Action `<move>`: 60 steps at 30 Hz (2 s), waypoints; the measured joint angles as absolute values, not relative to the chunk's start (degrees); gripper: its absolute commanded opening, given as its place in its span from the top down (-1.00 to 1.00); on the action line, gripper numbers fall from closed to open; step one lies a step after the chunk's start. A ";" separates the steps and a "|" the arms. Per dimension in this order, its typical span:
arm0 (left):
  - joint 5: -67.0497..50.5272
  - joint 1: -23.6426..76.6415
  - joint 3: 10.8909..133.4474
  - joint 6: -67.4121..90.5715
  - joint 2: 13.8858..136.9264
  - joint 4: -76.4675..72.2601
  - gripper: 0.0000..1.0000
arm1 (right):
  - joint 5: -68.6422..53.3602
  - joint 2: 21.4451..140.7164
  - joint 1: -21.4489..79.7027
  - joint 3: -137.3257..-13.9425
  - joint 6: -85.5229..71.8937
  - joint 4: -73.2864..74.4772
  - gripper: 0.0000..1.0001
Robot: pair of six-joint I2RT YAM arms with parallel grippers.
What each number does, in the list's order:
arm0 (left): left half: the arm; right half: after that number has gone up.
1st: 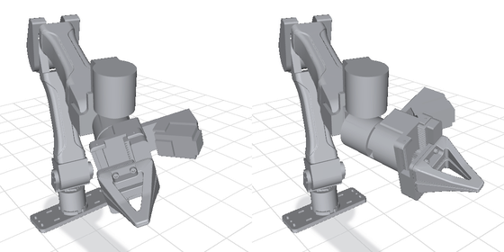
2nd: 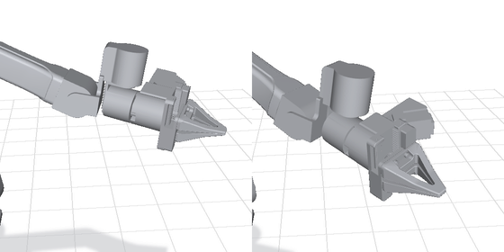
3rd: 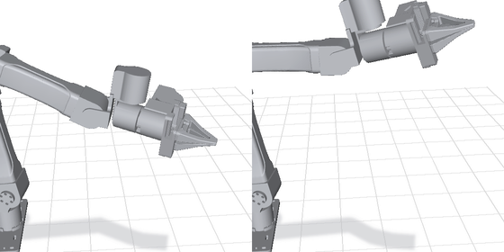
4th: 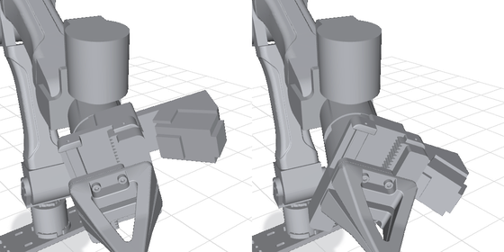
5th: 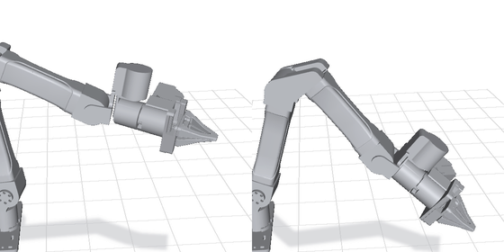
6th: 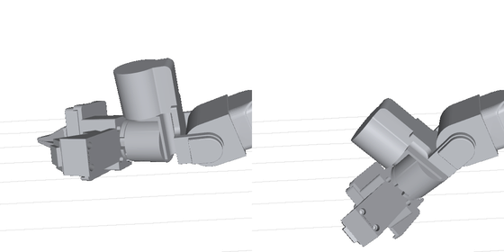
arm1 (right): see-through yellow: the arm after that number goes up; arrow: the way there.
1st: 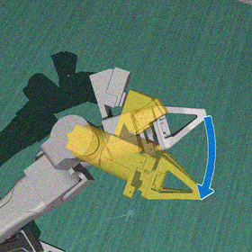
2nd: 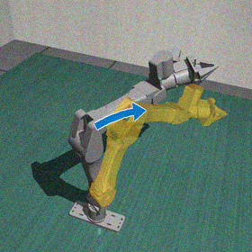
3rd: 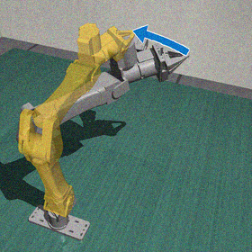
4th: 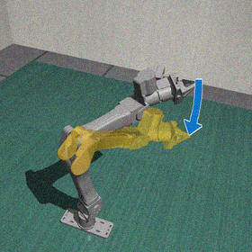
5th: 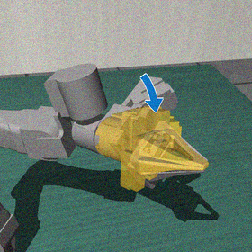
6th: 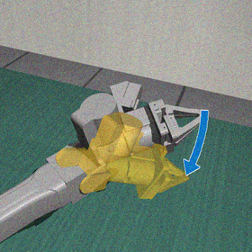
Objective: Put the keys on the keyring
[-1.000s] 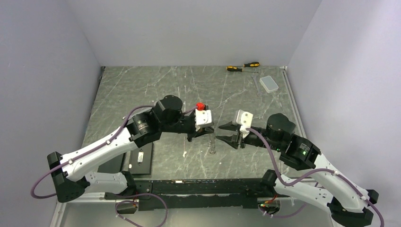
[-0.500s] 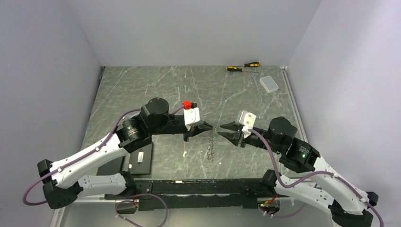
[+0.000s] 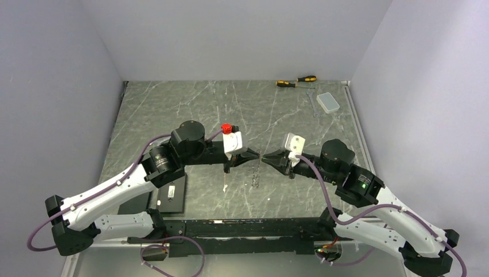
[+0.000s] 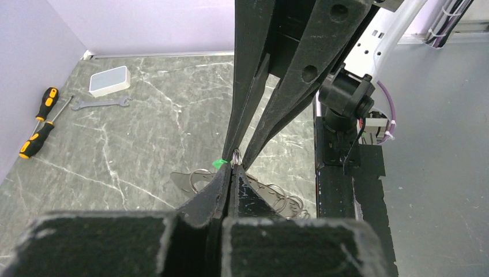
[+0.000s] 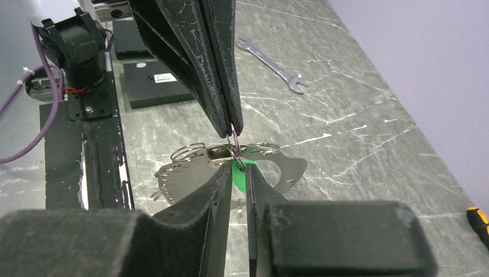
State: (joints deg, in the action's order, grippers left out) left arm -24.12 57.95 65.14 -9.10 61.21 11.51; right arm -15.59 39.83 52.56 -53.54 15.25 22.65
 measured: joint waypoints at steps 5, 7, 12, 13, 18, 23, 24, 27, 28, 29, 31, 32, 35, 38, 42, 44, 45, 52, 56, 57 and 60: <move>-24.12 57.93 65.14 -9.10 61.21 11.49 1.00 | -15.70 40.07 52.56 -53.69 15.42 22.65 0.87; -24.16 57.93 65.14 -9.13 61.19 11.44 1.00 | -15.79 40.07 52.56 -53.74 15.46 22.63 0.98; -24.16 57.93 65.14 -9.13 60.82 11.40 1.00 | -16.88 40.32 52.56 -54.17 15.68 22.92 1.00; -24.16 57.93 65.14 -9.13 60.71 11.38 1.00 | -17.04 40.38 52.56 -54.33 15.68 22.98 1.00; -24.12 57.93 65.12 -8.95 60.55 11.20 1.00 | -17.17 40.40 52.56 -54.37 15.90 22.90 1.00; -23.20 57.93 64.05 -6.55 60.18 8.91 1.00 | -17.02 40.38 52.56 -54.37 15.90 22.57 1.00; -22.76 57.93 63.37 -5.76 59.90 7.81 1.00 | -17.02 40.40 52.56 -54.37 15.90 22.41 1.00; -20.95 57.93 60.77 -2.09 58.92 3.99 1.00 | -16.95 40.58 52.56 -54.37 15.90 22.13 1.00; -20.05 57.93 59.88 -0.67 58.63 2.57 1.00 | -16.86 40.77 52.56 -54.37 15.90 22.02 1.00; -19.27 57.93 59.24 0.49 58.48 1.45 1.00 | -16.69 40.95 52.53 -54.37 15.94 21.87 1.00; -17.67 57.93 58.26 2.74 58.28 -0.23 1.00 | -16.23 41.34 52.53 -54.46 16.08 21.67 1.00; -16.60 57.95 57.98 3.90 58.22 -0.78 1.00 | -15.90 41.60 52.53 -54.54 16.12 21.61 1.00; -13.47 57.95 57.65 7.07 58.19 -2.39 1.00 | -14.98 42.04 52.49 -54.70 16.32 20.91 1.00; -10.92 57.95 57.49 10.24 58.11 -3.55 1.00 | -14.37 42.44 52.47 -54.76 16.53 20.01 1.00; -7.88 58.00 57.34 13.23 58.08 -4.43 1.00 | -13.63 43.92 52.47 -55.86 17.23 19.81 1.00; -6.31 58.00 57.34 13.85 58.08 -4.56 1.00 | -13.30 45.08 52.42 -56.90 17.72 20.08 1.00; -5.45 58.00 57.34 14.31 58.08 -4.62 1.00 | -13.23 45.43 52.42 -57.23 17.89 20.12 1.00; -2.68 58.00 56.36 16.43 58.11 -5.69 1.00 | -11.90 47.27 52.45 -57.80 19.09 20.10 1.00; -3.22 57.80 54.68 16.21 58.11 -8.40 1.00 | -10.70 47.79 52.45 -57.80 19.11 20.12 1.00; -3.66 57.69 54.30 15.94 58.11 -9.13 1.00 | -10.61 47.79 52.45 -57.80 19.07 20.16 1.00; -6.63 57.41 53.95 14.35 58.04 -10.41 1.00 | -10.57 47.24 52.49 -57.80 18.92 20.40 1.00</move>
